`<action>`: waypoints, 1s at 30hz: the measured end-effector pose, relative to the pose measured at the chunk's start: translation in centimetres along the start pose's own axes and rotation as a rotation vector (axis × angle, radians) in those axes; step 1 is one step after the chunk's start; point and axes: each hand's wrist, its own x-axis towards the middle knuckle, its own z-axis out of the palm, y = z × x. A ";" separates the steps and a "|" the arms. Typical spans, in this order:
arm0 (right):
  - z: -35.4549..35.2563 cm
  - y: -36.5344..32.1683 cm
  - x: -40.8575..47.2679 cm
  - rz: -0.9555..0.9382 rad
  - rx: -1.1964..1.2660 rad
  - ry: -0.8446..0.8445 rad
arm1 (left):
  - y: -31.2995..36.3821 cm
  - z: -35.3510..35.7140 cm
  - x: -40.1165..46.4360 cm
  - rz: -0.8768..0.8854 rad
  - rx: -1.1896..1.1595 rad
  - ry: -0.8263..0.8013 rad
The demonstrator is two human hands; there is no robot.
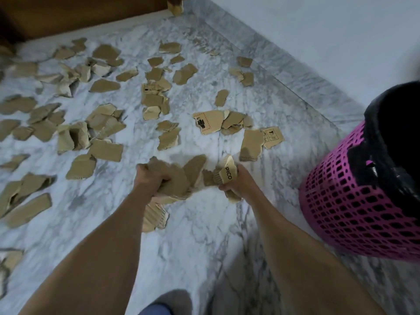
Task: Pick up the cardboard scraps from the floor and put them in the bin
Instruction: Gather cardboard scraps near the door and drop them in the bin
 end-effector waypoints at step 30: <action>6.5 -0.7 0.1 -0.102 -0.541 0.122 | -4.7 -4.0 1.2 -0.006 0.762 0.047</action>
